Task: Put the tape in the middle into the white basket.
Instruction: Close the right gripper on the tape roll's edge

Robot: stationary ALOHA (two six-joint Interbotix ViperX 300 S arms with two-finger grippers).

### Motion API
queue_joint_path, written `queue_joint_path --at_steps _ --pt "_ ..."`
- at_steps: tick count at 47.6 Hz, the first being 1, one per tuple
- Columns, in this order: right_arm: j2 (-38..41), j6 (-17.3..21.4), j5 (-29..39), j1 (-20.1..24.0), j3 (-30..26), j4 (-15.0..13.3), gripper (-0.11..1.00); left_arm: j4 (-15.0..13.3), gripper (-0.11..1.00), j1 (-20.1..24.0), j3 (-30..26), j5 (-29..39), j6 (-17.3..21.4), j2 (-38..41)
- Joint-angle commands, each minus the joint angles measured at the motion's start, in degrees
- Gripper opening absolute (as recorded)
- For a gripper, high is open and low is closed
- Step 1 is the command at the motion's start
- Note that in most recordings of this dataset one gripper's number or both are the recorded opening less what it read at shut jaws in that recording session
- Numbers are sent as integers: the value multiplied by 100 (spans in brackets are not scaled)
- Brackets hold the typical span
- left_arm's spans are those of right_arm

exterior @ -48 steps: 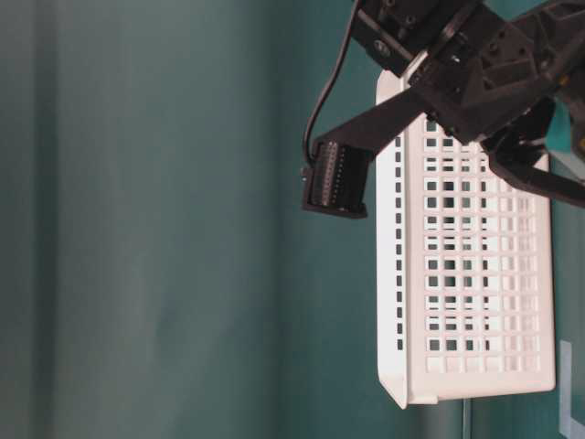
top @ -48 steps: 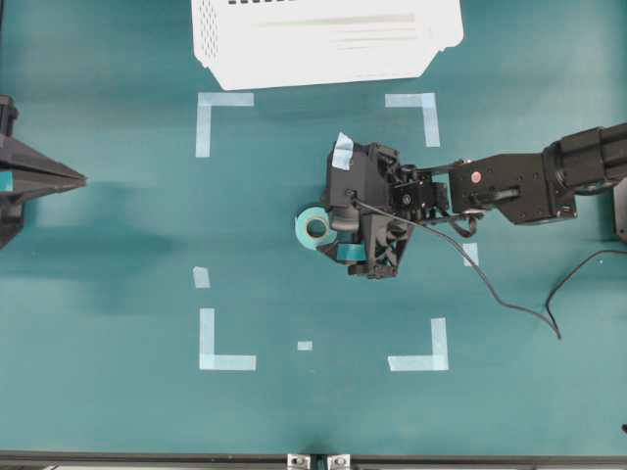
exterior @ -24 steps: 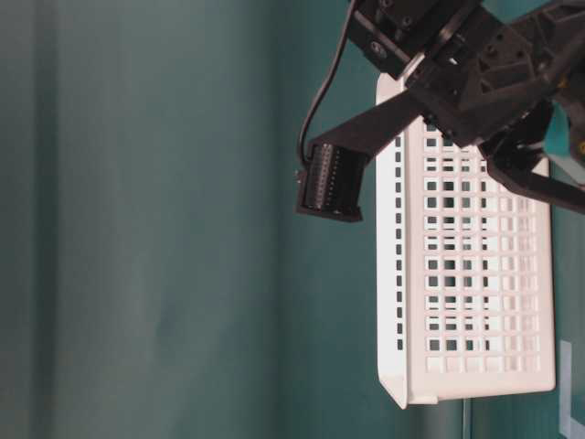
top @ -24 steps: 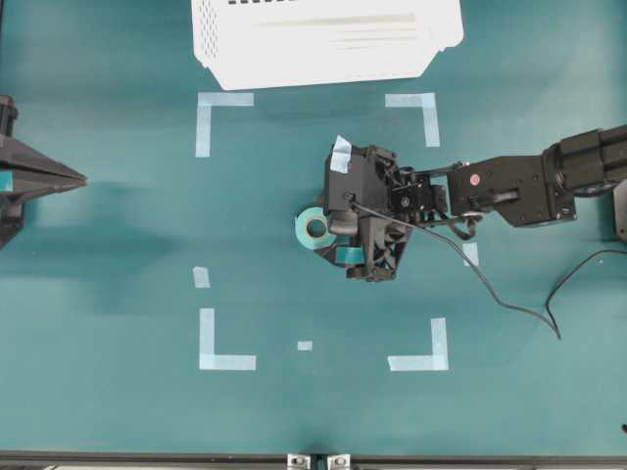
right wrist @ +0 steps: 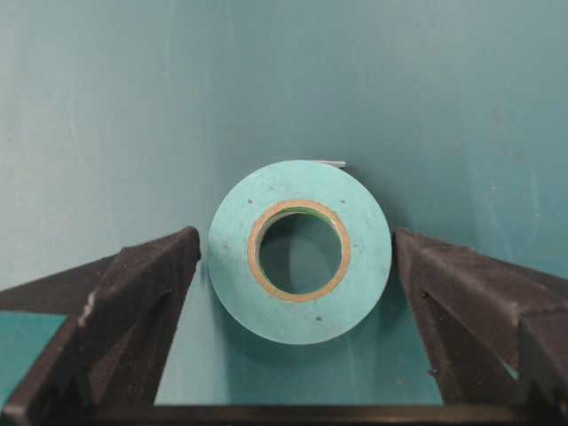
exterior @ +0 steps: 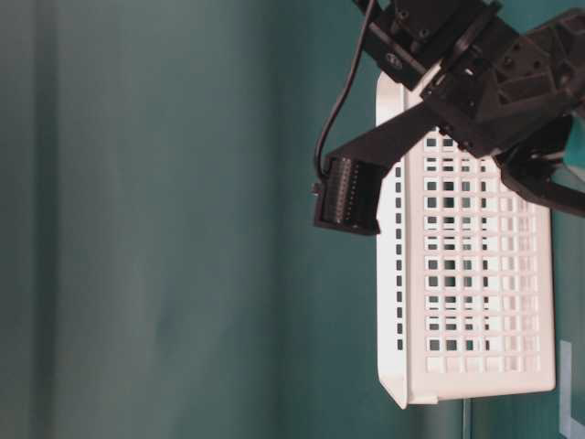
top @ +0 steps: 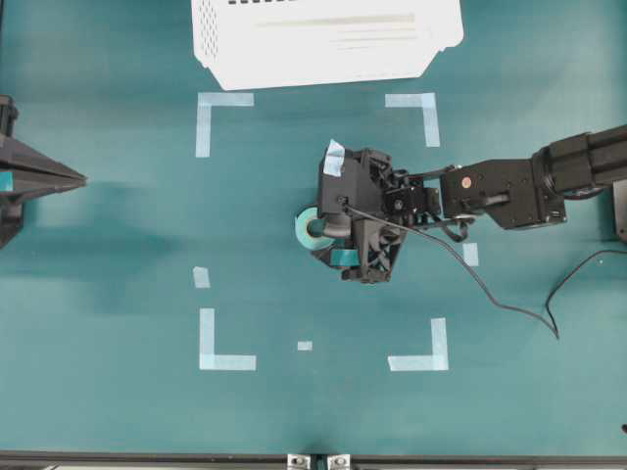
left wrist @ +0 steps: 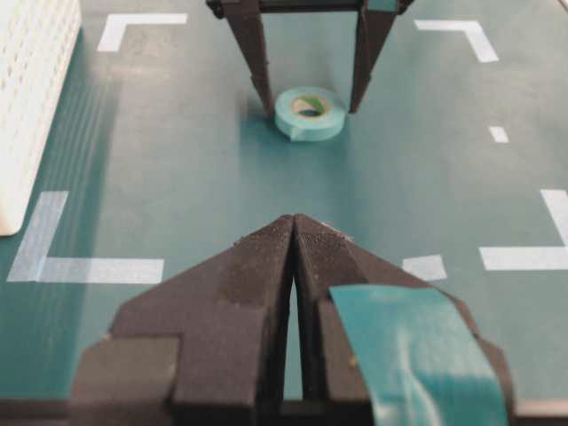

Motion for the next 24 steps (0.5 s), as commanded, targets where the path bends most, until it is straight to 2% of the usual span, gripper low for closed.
queue_joint_path --at_steps 1,24 --pt "-70 0 -44 18 -132 -9 100 0 -11 9 -70 -53 9 53" --pt "18 0 -9 26 -158 -9 100 0 -11 0 -70 -53 9 62"
